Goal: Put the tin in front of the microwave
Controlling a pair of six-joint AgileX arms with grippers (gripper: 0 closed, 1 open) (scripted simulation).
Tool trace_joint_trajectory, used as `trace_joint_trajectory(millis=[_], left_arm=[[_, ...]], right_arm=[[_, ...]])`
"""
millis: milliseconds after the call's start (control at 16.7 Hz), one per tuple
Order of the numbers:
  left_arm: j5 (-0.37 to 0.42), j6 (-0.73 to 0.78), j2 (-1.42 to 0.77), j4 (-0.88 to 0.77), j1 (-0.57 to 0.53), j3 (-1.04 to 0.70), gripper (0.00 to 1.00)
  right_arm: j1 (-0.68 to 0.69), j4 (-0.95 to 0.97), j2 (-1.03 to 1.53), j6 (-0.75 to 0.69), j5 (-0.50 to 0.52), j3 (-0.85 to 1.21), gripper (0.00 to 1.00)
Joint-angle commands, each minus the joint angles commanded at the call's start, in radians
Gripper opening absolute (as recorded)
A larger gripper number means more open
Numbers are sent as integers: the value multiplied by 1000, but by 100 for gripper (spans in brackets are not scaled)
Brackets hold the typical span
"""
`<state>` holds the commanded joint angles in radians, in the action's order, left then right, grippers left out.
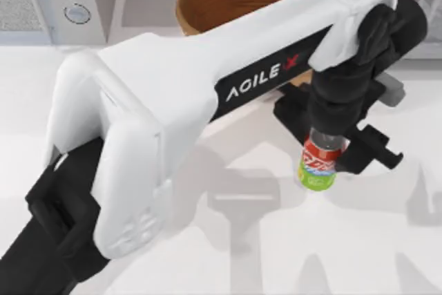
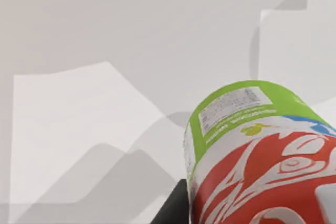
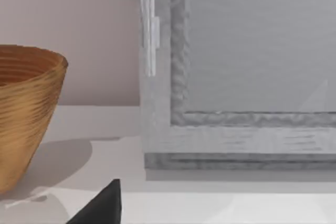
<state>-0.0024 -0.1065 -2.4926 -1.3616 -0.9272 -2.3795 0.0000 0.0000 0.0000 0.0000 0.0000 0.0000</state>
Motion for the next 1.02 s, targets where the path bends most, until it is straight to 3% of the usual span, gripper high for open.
trace_joint_trajectory(millis=[600,780,1020], left_arm=[[12,40,46,-31,36,8,0],[35,117,129,-46,154,70,0],[63,241,248,-42,446,186,0]], right_arm=[[0,0,0,0,0,0,100],[0,0,0,0,0,0,100],[0,0,0,0,0,0,100]])
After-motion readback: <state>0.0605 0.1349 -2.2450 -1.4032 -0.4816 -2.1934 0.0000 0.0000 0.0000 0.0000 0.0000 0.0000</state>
